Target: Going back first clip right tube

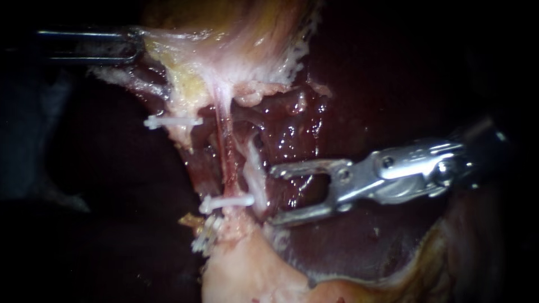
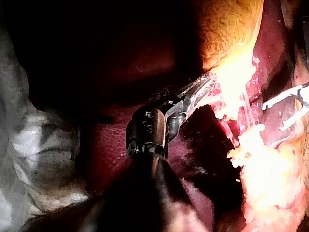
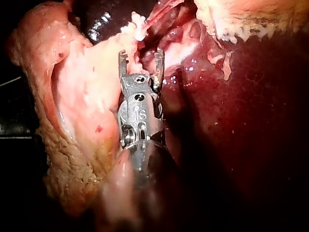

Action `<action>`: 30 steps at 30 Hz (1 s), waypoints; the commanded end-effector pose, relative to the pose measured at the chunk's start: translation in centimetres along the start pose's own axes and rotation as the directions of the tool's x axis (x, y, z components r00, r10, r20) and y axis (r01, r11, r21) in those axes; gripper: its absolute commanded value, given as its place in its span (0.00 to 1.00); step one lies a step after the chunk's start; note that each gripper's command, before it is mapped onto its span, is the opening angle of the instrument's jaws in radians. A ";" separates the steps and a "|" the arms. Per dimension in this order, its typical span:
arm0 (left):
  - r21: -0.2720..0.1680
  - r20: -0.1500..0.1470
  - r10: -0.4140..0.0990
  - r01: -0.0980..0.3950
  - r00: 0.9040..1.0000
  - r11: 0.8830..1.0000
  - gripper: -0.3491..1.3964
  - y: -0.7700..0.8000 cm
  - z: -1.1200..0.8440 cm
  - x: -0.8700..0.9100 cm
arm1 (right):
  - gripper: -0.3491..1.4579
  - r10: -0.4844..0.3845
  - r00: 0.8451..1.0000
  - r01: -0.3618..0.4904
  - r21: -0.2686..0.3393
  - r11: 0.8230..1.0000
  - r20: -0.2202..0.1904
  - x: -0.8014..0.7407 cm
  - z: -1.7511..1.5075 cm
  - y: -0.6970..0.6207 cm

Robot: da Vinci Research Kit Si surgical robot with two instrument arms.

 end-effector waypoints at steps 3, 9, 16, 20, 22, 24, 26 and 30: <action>0.000 0.000 0.000 0.000 1.000 1.000 0.00 0.00 0.00 0.00 | 0.47 -0.018 1.000 0.018 -0.010 1.000 0.002 0.02 -0.19 0.02; 0.000 0.000 0.000 0.000 1.000 1.000 0.00 0.00 0.00 0.00 | 0.47 -0.037 0.999 0.037 -0.016 0.999 0.003 0.06 -0.40 0.07; 0.002 -0.001 0.001 -0.001 1.000 1.000 0.00 0.01 0.03 -0.01 | 0.47 -0.046 0.999 0.046 -0.019 0.999 0.003 0.08 -0.46 0.08; 0.008 -0.006 0.004 -0.004 1.000 1.000 0.00 0.01 0.13 -0.06 | 0.47 -0.046 0.999 0.046 -0.019 0.999 0.003 0.08 -0.46 0.08; 0.009 0.000 0.006 -0.006 1.000 1.000 0.00 0.00 0.20 -0.10 | 0.47 -0.046 0.999 0.046 -0.019 0.999 0.003 0.08 -0.46 0.08; 0.005 0.005 0.009 -0.009 1.000 1.000 0.00 -0.02 0.30 -0.14 | 0.47 -0.046 0.999 0.046 -0.019 0.999 0.003 0.08 -0.46 0.08; 0.005 0.011 0.012 -0.012 1.000 1.000 0.00 -0.04 0.41 -0.19 | 0.47 -0.046 0.999 0.046 -0.019 0.999 0.003 0.08 -0.46 0.08; 0.007 0.018 0.019 -0.019 1.000 1.000 0.00 -0.07 0.58 -0.30 | 0.47 -0.046 0.999 0.046 -0.019 0.999 0.004 0.08 -0.46 0.08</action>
